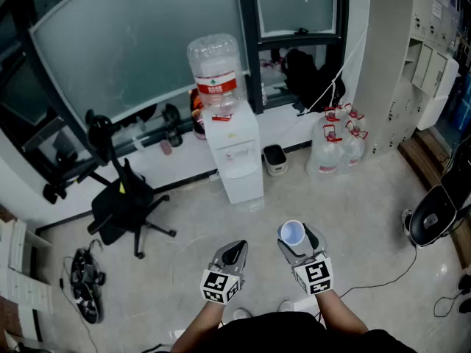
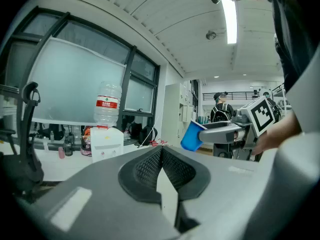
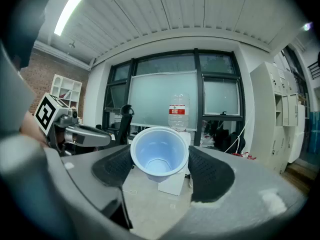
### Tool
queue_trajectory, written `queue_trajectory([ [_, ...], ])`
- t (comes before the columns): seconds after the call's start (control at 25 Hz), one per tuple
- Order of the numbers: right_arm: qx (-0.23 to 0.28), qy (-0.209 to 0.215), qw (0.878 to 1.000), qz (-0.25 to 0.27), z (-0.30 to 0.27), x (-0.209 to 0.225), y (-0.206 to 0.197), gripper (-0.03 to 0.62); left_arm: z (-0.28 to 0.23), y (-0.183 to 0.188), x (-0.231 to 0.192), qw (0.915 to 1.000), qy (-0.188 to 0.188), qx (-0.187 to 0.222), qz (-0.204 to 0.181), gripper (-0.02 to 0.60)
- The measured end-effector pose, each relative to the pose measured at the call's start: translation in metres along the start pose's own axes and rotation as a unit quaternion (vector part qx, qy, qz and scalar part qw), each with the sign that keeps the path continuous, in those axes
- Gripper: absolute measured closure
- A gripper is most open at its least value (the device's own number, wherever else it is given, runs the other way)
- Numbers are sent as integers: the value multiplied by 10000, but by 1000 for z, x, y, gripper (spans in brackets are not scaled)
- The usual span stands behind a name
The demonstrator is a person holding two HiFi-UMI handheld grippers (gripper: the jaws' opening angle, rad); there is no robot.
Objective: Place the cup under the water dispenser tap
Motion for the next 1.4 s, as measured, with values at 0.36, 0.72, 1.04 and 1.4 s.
queue_trajectory([
  [0.36,55,69,10000,-24,8,3,-5,249,2,-3,12,10000,61,-6,-14,565],
  [0.72,109,358,9991,191,14,24,-10,246,-10,-5,27,9991,410,-56,90,565],
  [1.04,54,609,9980,169,-5,37,-13,246,-19,-10,31,9981,571,-98,211,565],
  [1.4,-61,571,9980,251,-62,43,3,246,-55,-7,-24,9984,458,-87,325,565],
])
Point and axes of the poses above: the fingertips, and each gripper's own axes: z backward along the fingers, x to its right, y out of its top, the point moved 7 cm from there along z, backward along the fingers, and after that the axes turned 8 degrees about -x, right-handed, at the moved point
